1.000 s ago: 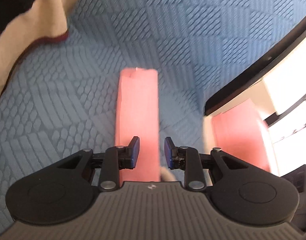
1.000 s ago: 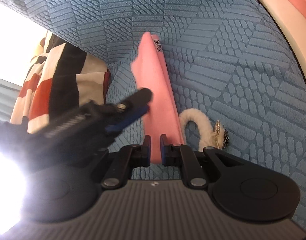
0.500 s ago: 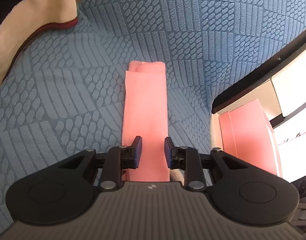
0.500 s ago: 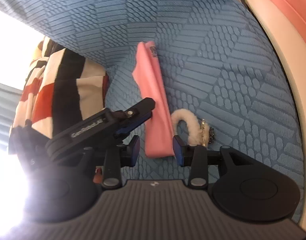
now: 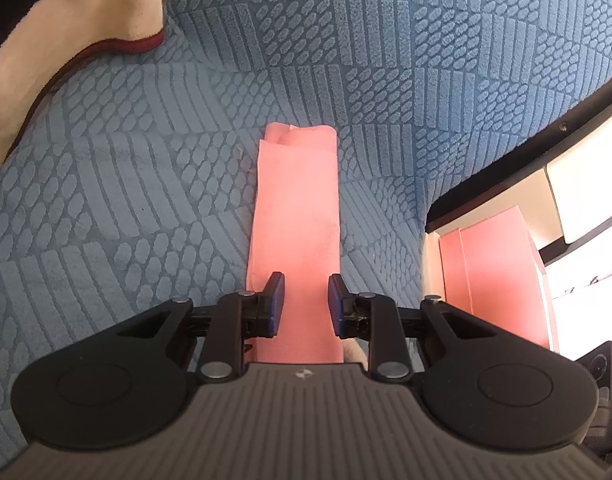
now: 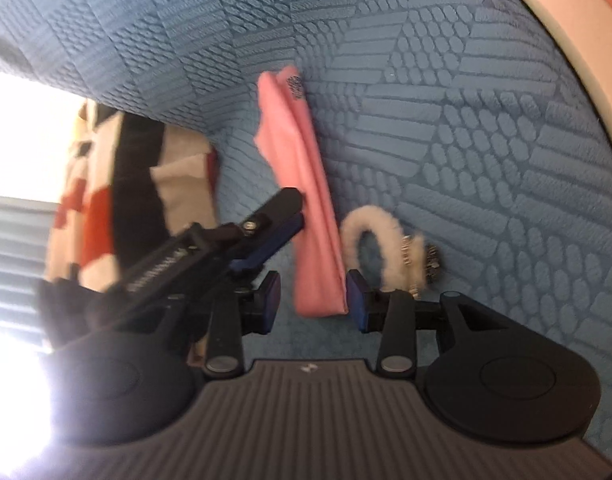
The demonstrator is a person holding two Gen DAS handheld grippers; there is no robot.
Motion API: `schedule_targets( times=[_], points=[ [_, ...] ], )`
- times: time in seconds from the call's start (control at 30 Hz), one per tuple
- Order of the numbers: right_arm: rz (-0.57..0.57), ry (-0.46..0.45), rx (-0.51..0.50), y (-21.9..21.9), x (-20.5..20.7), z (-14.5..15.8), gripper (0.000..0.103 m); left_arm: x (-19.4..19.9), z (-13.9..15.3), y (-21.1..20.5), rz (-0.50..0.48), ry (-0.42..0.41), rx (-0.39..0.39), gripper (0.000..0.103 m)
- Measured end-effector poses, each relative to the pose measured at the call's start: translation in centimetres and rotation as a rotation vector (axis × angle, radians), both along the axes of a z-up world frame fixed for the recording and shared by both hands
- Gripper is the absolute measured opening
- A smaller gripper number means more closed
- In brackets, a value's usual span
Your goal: Organize objects
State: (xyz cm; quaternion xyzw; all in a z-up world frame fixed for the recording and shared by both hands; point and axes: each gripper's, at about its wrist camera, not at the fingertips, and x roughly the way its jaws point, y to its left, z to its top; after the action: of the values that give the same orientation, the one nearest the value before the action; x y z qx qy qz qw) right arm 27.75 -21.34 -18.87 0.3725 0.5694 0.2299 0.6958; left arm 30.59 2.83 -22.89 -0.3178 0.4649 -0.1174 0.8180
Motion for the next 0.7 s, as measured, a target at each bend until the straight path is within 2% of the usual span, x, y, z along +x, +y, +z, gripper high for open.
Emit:
schedule_targets(
  times=[0.1,0.33,0.37,0.43,0.6,0.7],
  points=[
    [-0.011,0.005,0.086,-0.3,0.0,0.1,0.04,-0.1,-0.4,0.4,0.037,0.006,-0.03,0.029],
    [-0.016,0.052,0.139,0.6,0.2,-1.9,0.038,0.0,-0.4,0.4,0.04,0.006,-0.031,0.029],
    [-0.017,0.052,0.127,0.9,0.3,-2.0,0.036,0.0,-0.5,0.5,0.04,0.006,-0.032,0.029],
    [-0.023,0.054,0.092,1.2,0.3,-2.1,0.019,0.0,-0.4,0.5,0.041,0.002,-0.03,0.029],
    [-0.044,0.029,0.043,1.1,0.1,-1.0,0.015,-0.2,0.4,0.5,0.043,-0.021,-0.037,0.029],
    [-0.054,-0.006,0.038,0.6,0.1,0.3,0.015,-0.4,1.9,0.4,0.027,-0.069,-0.029,0.029]
  ],
)
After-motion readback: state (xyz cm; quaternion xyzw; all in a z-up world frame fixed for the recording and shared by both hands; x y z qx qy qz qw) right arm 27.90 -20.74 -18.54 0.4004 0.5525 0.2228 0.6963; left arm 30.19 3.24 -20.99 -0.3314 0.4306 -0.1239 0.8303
